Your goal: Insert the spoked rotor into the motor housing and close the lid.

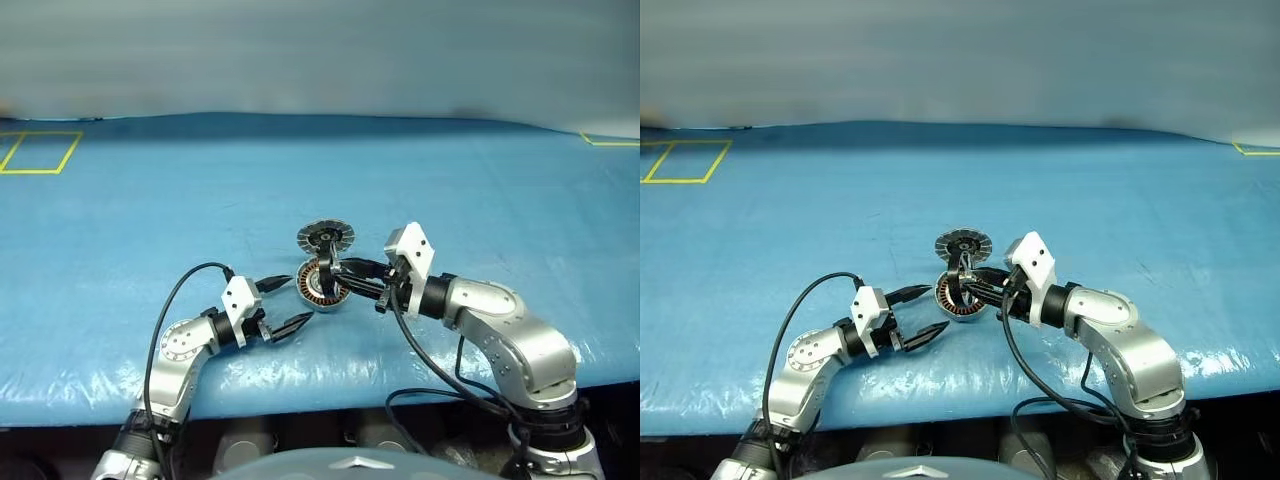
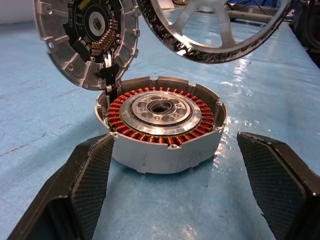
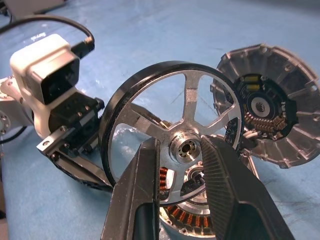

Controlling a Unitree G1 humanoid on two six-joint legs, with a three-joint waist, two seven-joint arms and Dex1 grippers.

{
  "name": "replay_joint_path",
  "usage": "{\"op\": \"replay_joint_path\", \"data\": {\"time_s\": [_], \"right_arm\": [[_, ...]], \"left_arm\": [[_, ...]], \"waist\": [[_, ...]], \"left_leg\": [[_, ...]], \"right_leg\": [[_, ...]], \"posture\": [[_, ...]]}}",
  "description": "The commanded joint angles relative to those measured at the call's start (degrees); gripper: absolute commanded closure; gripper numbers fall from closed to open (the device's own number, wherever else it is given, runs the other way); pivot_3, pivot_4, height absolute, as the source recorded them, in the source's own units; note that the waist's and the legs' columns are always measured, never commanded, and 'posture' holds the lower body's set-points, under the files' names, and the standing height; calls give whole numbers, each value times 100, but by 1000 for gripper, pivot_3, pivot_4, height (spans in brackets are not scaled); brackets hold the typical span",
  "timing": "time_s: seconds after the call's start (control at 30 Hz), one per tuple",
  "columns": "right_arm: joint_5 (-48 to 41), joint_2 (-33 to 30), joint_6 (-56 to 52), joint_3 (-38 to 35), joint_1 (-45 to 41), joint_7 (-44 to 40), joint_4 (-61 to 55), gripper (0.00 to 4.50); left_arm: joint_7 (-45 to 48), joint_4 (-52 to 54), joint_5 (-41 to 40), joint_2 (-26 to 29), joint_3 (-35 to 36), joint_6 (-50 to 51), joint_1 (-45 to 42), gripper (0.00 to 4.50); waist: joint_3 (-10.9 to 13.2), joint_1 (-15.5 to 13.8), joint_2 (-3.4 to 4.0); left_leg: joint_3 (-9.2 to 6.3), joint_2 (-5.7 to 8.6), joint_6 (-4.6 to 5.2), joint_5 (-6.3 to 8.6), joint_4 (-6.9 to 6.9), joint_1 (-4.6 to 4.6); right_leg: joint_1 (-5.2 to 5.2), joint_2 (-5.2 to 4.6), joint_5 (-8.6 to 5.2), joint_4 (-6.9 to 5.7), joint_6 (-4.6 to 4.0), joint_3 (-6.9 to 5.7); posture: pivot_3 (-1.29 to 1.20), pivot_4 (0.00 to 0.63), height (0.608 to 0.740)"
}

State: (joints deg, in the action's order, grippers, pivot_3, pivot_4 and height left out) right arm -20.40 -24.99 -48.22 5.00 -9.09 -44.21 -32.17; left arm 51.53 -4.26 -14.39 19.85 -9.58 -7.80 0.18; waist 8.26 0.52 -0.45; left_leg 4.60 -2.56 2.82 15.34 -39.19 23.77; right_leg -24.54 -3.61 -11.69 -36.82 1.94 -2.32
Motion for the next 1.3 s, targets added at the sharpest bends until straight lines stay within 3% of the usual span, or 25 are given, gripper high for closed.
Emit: {"op": "replay_joint_path", "data": {"time_s": [0.03,0.3,0.53,0.87,1.13,1.17,1.23,1.3], "right_arm": [[212,-340,346,290,-128,0,-4,3655],[56,-436,483,228,-308,130,43,3655],[461,-621,584,438,-422,421,389,3655],[211,-649,494,526,-446,215,357,3655],[566,-812,608,861,-488,297,665,3655],[600,-831,647,890,-501,299,668,2942],[672,-862,679,944,-526,316,673,2308],[636,-823,611,930,-559,348,699,2075]], "left_arm": [[-83,303,33,-6,-28,-19,69,288],[-136,360,39,-30,-81,4,127,288],[-136,387,49,-28,-168,57,87,288],[-172,284,75,-46,-185,19,58,288],[-158,211,92,-51,-186,-63,71,288],[-161,214,80,-58,-179,-63,77,288],[-164,215,71,-62,-173,-66,85,288],[-164,203,83,-48,-167,-75,94,288]], "waist": [[0,2,0],[0,6,-1],[0,3,-1],[0,-2,-1],[-1,-6,-2],[-2,-6,-3],[-1,-6,-3],[-1,-4,-3]], "left_leg": [[0,0,0,0,0,2],[0,-3,0,0,-2,0],[0,-1,0,0,-1,1],[0,-2,0,0,-2,1],[0,-2,0,0,-3,-3],[1,-2,0,0,-3,-3],[1,-2,0,0,-3,-1],[2,-1,0,0,-2,1]], "right_leg": [[-1,0,0,1,0,0],[0,4,-1,0,3,-2],[-1,2,0,0,1,-2],[0,2,0,0,2,-1],[2,2,0,0,2,-2],[2,2,0,0,2,-2],[2,1,0,0,2,-2],[-1,1,0,0,1,-1]], "posture": [[0,150,740],[0,150,740],[0,150,740],[0,150,740],[0,150,740],[0,150,740],[0,150,740],[0,150,740]]}}
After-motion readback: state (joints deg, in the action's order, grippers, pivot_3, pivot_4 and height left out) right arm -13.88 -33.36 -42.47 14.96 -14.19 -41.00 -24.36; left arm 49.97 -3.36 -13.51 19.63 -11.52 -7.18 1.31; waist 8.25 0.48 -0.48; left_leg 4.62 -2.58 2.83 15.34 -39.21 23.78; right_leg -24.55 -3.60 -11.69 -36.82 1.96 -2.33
